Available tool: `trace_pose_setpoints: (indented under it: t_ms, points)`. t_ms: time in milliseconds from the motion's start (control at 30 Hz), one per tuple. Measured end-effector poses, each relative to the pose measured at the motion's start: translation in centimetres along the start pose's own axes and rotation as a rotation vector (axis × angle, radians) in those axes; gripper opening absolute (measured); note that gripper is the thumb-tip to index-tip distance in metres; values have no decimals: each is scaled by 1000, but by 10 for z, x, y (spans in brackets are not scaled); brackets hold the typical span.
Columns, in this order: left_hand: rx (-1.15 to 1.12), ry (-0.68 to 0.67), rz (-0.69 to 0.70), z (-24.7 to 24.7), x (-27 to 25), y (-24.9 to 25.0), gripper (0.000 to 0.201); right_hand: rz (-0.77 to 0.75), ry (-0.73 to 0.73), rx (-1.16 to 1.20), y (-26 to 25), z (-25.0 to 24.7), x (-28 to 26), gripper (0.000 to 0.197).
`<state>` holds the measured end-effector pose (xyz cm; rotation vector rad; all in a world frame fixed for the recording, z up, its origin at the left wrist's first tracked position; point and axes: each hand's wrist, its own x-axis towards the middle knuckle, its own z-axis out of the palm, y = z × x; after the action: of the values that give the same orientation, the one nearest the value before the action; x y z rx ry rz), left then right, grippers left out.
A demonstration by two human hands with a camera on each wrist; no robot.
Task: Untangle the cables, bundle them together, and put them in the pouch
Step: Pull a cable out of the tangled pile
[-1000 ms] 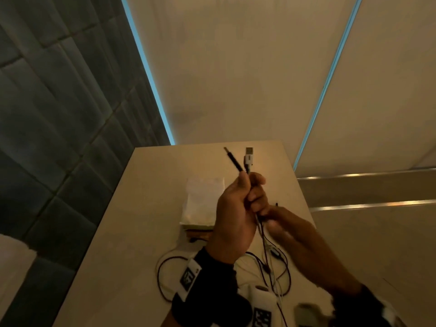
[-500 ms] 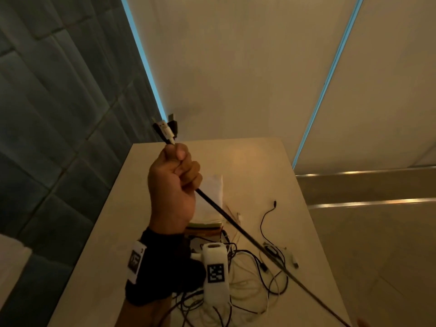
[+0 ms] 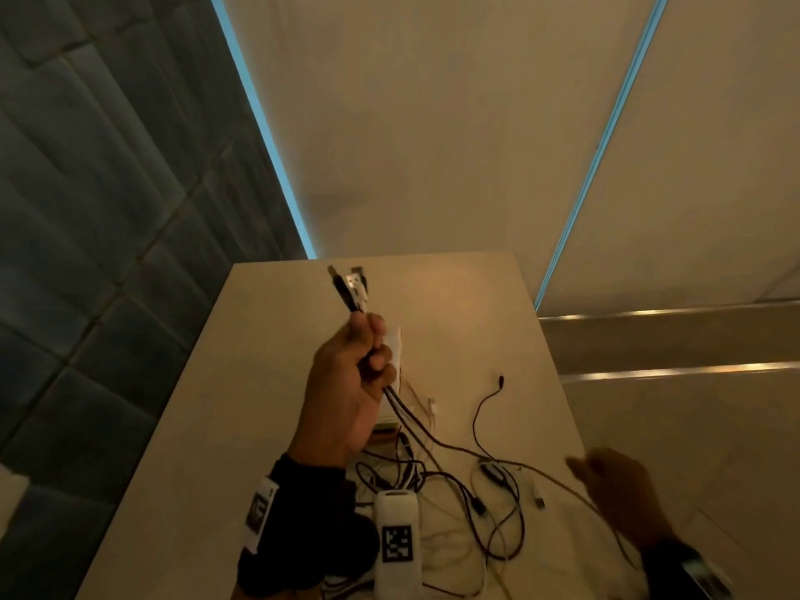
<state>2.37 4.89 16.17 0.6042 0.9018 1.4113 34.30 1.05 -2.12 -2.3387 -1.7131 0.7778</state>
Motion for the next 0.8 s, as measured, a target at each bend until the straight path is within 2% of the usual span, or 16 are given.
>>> trace_pose_setpoints:
  t_ms: [67, 133, 200, 300, 367, 433, 500, 633, 733, 800]
  points:
    - [44, 10, -42, 3, 0, -11, 23, -72, -51, 56, -52, 11, 32, 40]
    - [90, 17, -76, 5, 0, -17, 28, -69, -75, 71, -80, 36, 71, 40]
    - [118, 33, -102, 5, 1, -22, 31, -8, -157, 66, -91, 59, 98, 38]
    - [106, 58, -108, 2, 4, -25, 35, 110, -205, 96, -100, 86, 116, 57]
    - [98, 92, -108, 0, 6, -28, 37, 127, -191, 77, -107, 92, 116, 57]
    - [114, 120, -104, 0, 7, -31, 36, 106, -168, 21, -114, 94, 112, 48]
    - [170, 136, -98, -1, 8, -35, 29, 114, -158, -10, -119, 94, 108, 39]
    - [326, 131, -87, -3, 8, -40, 34, 71, -192, -37, -118, 96, 102, 33]
    - [418, 113, -105, -7, 6, -44, 35, 62, -172, 125, -122, 87, 92, 27]
    - [458, 106, -146, -9, 5, -46, 35, -31, -112, 409, -135, 76, 79, 17]
